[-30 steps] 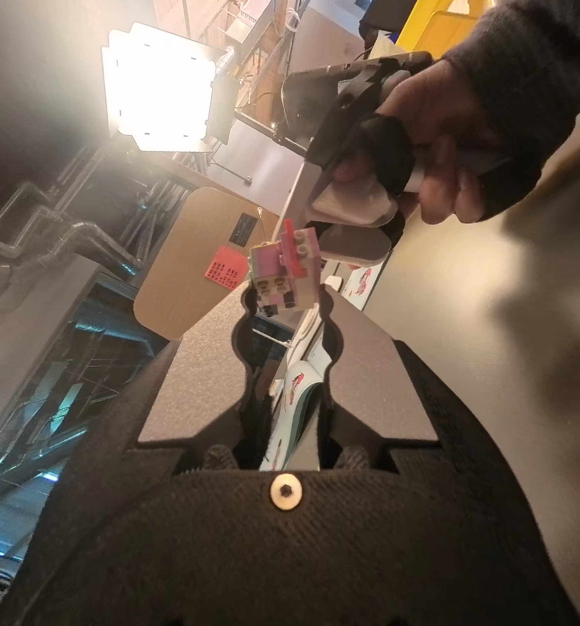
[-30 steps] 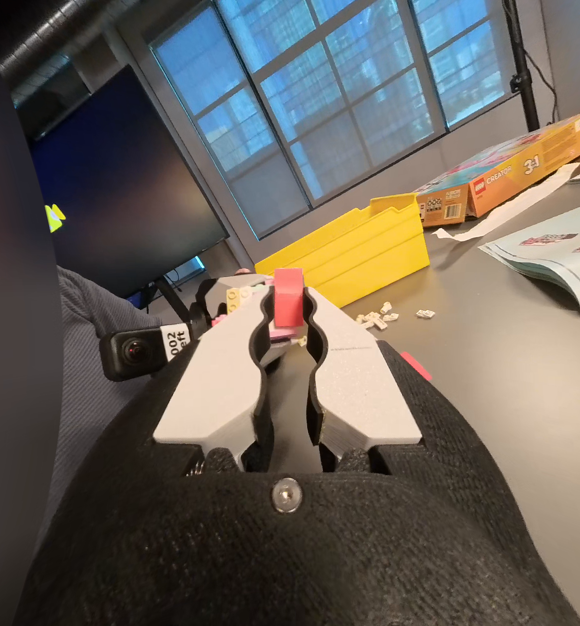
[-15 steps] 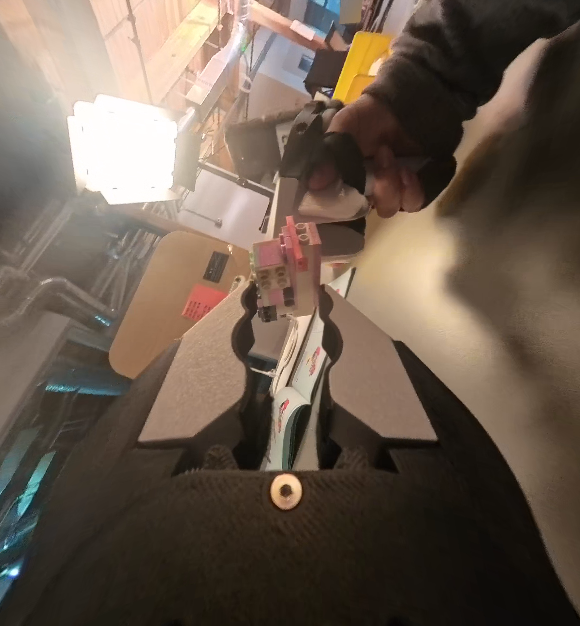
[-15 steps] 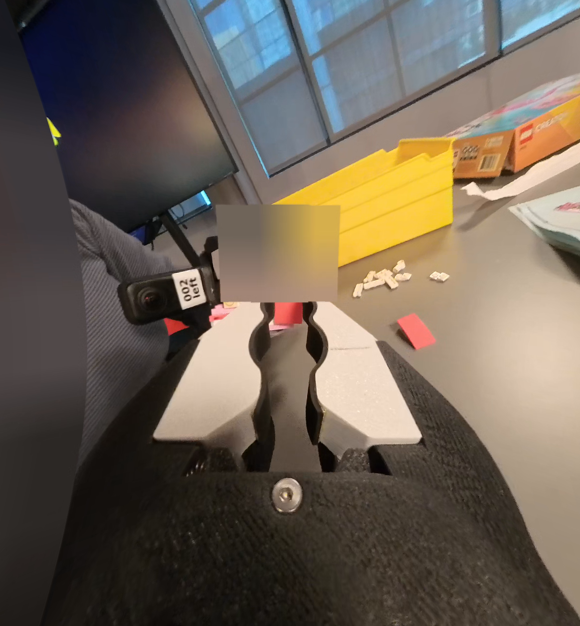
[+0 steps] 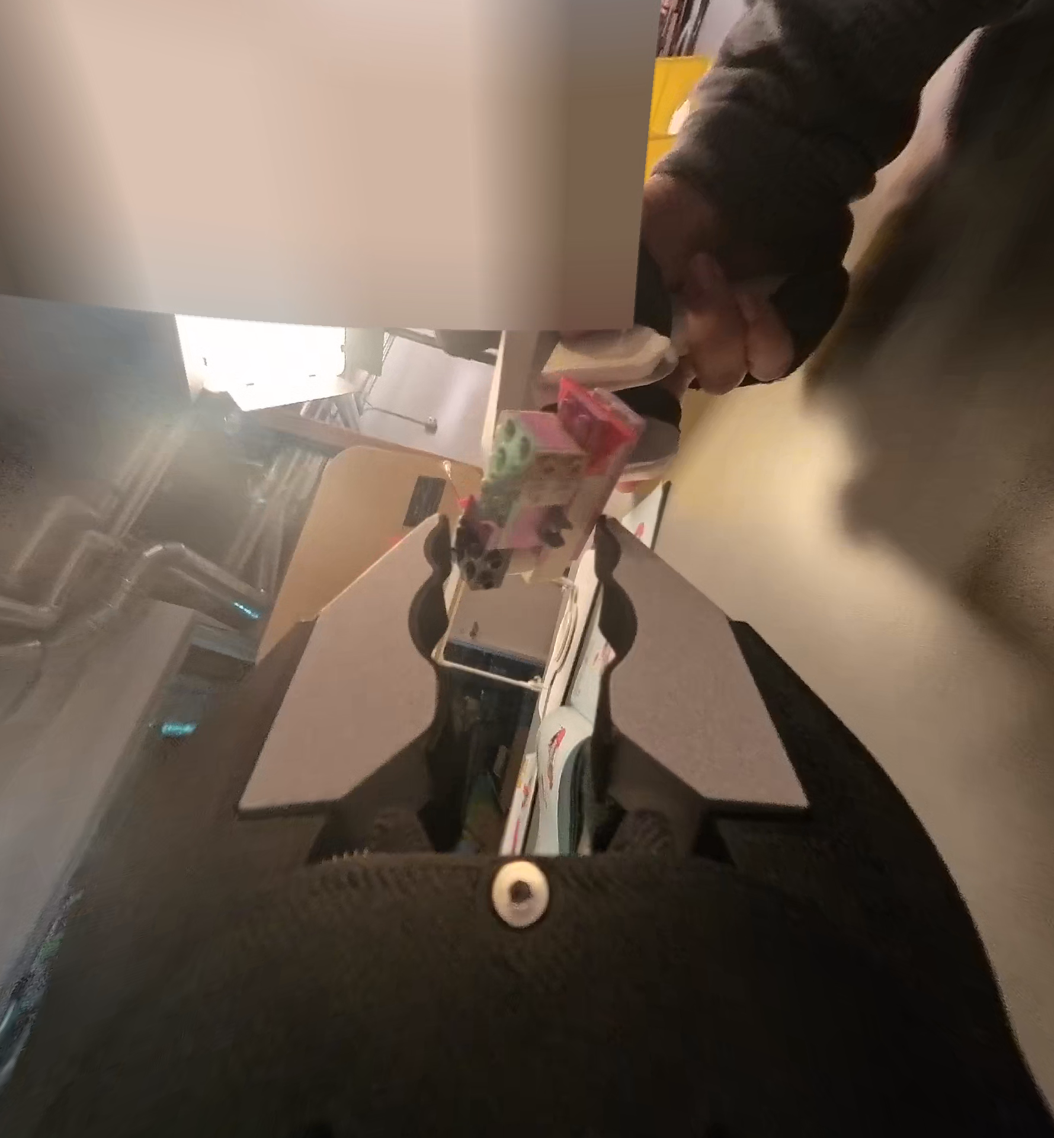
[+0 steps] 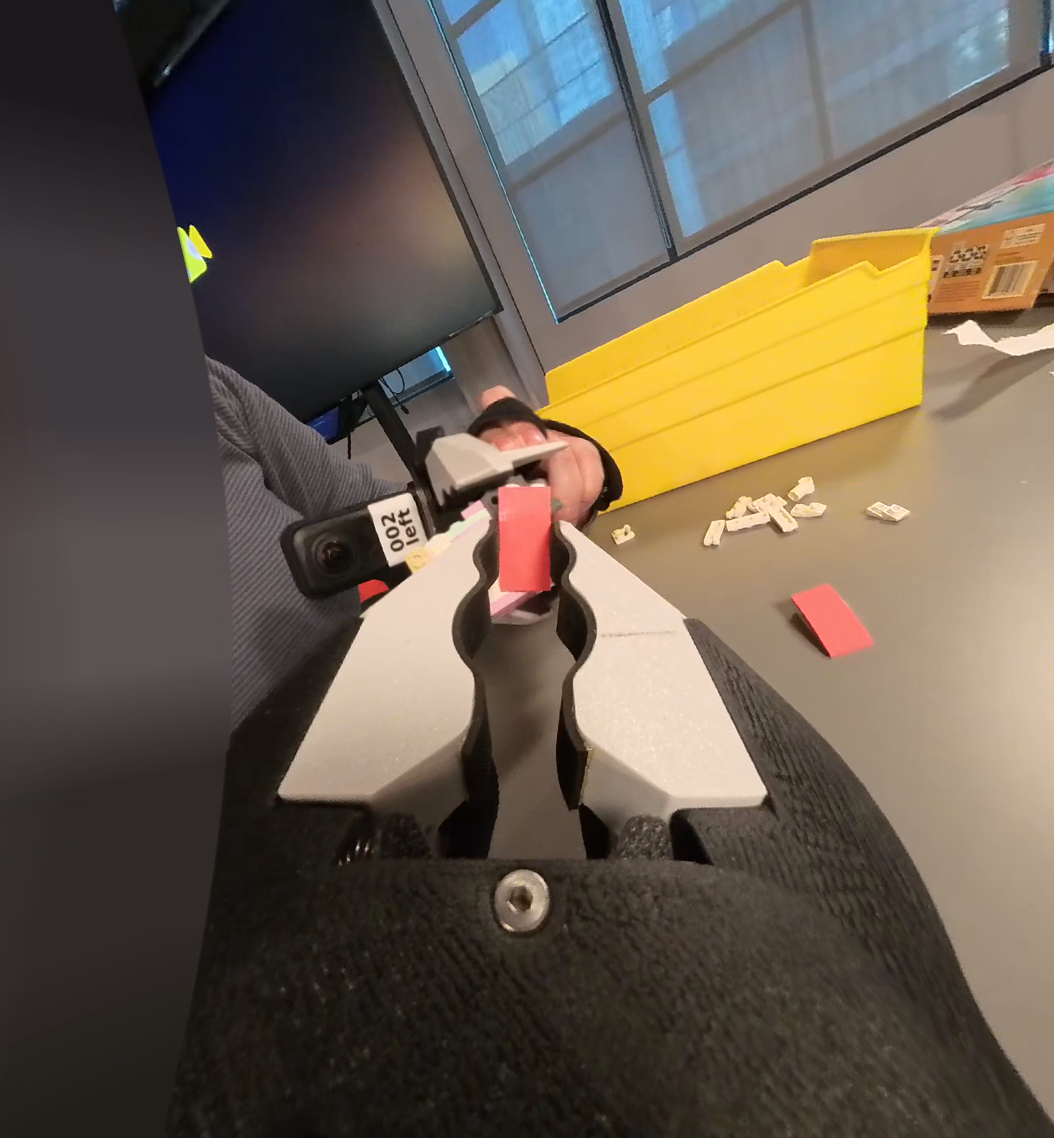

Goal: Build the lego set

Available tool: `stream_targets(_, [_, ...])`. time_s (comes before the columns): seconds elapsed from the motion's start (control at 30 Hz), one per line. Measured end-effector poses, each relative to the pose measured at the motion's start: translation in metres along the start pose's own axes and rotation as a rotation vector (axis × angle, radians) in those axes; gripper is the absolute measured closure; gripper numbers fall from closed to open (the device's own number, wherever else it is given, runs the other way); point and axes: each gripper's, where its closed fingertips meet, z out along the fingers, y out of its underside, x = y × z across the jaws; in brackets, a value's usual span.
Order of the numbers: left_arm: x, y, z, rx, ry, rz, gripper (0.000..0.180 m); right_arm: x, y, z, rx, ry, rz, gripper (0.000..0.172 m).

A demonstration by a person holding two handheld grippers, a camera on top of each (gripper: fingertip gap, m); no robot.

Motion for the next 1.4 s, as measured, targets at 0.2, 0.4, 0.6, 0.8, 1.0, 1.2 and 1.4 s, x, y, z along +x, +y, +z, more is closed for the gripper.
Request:
stream_targets(0.2, [-0.013,0.005,-0.001,-0.022,-0.057,-0.040,0.135,0.001,-0.003,-0.001,0.017,0.020,-0.033,0.158])
stream_targets(0.4, [-0.010,0.009,0.001,-0.031,-0.025,-0.070,0.136,0.010,-0.002,-0.003,0.008,0.083,-0.044,0.157])
stream_targets(0.6, [-0.013,0.024,0.004,-0.072,-0.024,-0.153,0.136,0.056,0.038,-0.031,-0.353,0.438,-0.149,0.158])
stream_targets(0.8, [-0.015,0.029,0.005,-0.066,-0.018,-0.268,0.137,0.072,0.070,-0.041,-0.632,0.598,-0.210,0.157])
stream_targets(1.0, [-0.016,0.034,0.006,-0.074,-0.010,-0.347,0.137,0.072,0.078,-0.034,-0.658,0.592,-0.211,0.127])
stream_targets(1.2, [-0.021,0.035,0.004,-0.050,-0.020,-0.421,0.137,0.024,0.012,-0.002,-0.194,0.335,-0.196,0.118])
stream_targets(1.4, [-0.017,0.025,0.004,-0.002,0.012,-0.429,0.140,0.009,-0.003,0.011,-0.055,0.211,-0.139,0.077])
